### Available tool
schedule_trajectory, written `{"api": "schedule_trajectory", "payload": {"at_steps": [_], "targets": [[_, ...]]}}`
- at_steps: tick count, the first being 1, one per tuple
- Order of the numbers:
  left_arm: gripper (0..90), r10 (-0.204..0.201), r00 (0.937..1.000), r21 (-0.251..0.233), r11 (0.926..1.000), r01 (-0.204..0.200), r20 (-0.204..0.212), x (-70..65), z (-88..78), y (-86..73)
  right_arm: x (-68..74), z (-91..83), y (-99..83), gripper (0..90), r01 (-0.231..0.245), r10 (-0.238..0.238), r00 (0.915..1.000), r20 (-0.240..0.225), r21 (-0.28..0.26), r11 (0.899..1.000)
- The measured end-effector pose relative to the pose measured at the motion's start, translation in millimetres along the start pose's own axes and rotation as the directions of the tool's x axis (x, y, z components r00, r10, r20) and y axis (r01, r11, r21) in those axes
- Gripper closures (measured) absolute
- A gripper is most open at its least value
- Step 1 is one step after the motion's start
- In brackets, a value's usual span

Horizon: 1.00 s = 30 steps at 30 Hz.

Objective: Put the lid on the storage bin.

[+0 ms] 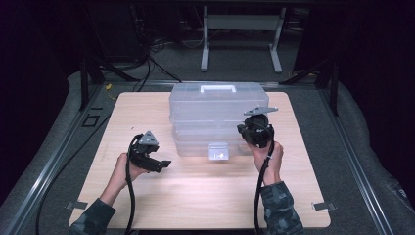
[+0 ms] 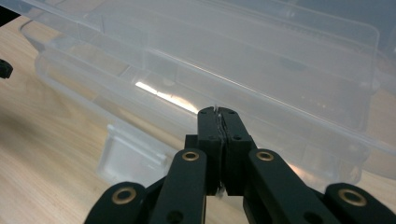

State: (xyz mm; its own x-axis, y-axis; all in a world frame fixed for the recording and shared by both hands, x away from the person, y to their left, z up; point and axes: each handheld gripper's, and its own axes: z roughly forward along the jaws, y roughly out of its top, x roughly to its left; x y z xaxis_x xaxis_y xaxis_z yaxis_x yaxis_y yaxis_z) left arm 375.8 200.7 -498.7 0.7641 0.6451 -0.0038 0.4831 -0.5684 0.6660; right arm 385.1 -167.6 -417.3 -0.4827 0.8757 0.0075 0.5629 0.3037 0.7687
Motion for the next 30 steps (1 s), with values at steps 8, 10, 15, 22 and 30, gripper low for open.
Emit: {"api": "schedule_trajectory", "payload": {"at_steps": [8, 10, 15, 22, 30], "targets": [[18.4, -0.035, 0.9994, -0.003, 0.9994, 0.035, -0.002, 7.3, -0.2, -8.6, -1.8, 2.4, -12.2, 88.2, 0.007, -0.006, 1.0, -0.003, 0.039, 0.999], [18.4, -0.039, 0.9992, -0.004, 0.9992, 0.039, -0.006, 8.3, -1.7, -12.5, -2.0, 2.4, -21.1, 86.3, 0.012, -0.011, 0.9999, -0.006, 0.049, 0.999], [17.7, -0.057, 0.9982, -0.011, 0.9983, 0.057, -0.016, 10.5, -6.4, -20.5, -4.3, -2.9, -37.6, 85.5, 0.009, -0.009, 0.9999, 0.005, 0.062, 0.998], [14.8, -0.096, 0.9937, -0.004, 0.9954, 0.096, -0.059, 12.1, -11.6, -43.3, -18.0, -18.8, -75.9, 77.5, -0.033, 0.031, 0.9987, 0.041, 0.051, 0.998], [11.2, -0.132, 0.9858, 0.004, 0.9911, 0.133, -0.104, 13.7, -22.4, -70.3, -38.8, -23.7, -132.9, 46.2, -0.107, 0.097, 0.989, 0.112, 0.083, 0.991]]}}
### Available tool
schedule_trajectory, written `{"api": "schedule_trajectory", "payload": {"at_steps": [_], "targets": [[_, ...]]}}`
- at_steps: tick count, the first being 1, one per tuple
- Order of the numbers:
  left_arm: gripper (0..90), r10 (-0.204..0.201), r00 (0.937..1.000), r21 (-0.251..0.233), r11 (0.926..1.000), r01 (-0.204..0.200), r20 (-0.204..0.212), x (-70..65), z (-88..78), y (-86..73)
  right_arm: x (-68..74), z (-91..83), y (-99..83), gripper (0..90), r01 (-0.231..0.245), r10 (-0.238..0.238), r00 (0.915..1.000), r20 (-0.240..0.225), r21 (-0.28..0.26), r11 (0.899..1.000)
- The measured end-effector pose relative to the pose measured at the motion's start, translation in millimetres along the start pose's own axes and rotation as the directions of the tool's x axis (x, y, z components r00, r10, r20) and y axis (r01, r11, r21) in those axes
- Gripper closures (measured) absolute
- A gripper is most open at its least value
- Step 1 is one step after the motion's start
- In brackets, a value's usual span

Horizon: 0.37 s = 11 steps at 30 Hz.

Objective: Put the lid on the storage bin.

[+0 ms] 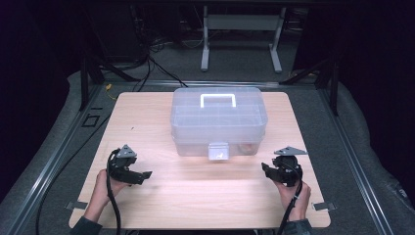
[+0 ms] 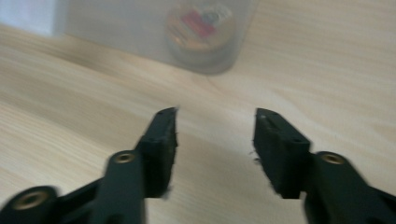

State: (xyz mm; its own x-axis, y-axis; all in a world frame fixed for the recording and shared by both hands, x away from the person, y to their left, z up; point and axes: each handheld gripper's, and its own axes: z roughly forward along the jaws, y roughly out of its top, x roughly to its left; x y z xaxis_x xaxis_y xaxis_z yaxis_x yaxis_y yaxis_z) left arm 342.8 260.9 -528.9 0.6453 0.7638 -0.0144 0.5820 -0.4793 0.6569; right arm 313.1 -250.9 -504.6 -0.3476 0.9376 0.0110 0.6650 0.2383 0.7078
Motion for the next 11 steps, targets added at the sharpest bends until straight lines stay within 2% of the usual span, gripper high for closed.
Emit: {"api": "schedule_trajectory", "payload": {"at_steps": [1, 3, 4, 5, 7, 8, 9, 10, 11], "targets": [[10.3, -0.016, 0.9998, 0.0, 0.9999, 0.016, -0.015, 0.1, -1.5, -7.4, -2.8, 1.1, -5.5, 39.8, -0.005, 0.005, 0.9998, -0.021, 0.003, 1.0], [6.8, -0.034, 0.9991, 0.001, 0.9994, 0.034, -0.027, 0.0, -1.1, -14.8, -4.9, 1.8, -15.4, 23.5, -0.015, 0.015, 0.9991, 0.04, -0.007, 1.0], [4.9, -0.034, 0.9991, 0.001, 0.9994, 0.034, -0.027, 0.0, -1.1, -14.8, -4.9, 1.8, -15.4, 23.5, -0.015, 0.015, 0.9991, 0.04, -0.007, 1.0], [3.3, -0.047, 0.998, 0.004, 0.9989, 0.047, -0.044, 0.8, 0.0, -21.5, -10.8, 5.9, -23.8, 13.0, -0.03, 0.03, 0.9994, -0.018, -0.006, 1.0], [0.8, -0.059, 0.9968, 0.006, 0.9982, 0.059, -0.054, 1.6, 0.8, -26.2, -13.1, 8.8, -30.4, 9.3, -0.036, 0.036, 0.9993, -0.009, -0.005, 0.999], [0.1, -0.062, 0.9961, 0.005, 0.998, 0.063, -0.062, 2.1, 1.3, -28.5, -12.5, 10.8, -33.5, 3.9, -0.042, 0.042, 0.9983, 0.041, -0.008, 0.999], [0.1, -0.069, 0.9953, 0.0, 0.9976, 0.069, -0.068, 2.4, 2.0, -30.9, -14.4, 12.3, -36.3, 0.0, -0.048, 0.048, 0.9986, 0.021, 0.001, 0.999], [0.1, -0.075, 0.9946, -0.008, 0.9972, 0.074, -0.072, 2.6, 2.4, -32.6, -13.7, 13.8, -39.2, 0.0, -0.052, 0.05, 0.9948, 0.088, 0.013, 0.999], [0.1, -0.075, 0.9946, -0.008, 0.9972, 0.074, -0.072, 2.6, 2.4, -32.6, -13.7, 13.8, -39.2, 0.0, -0.052, 0.05, 0.9948, 0.088, 0.013, 0.999]]}}
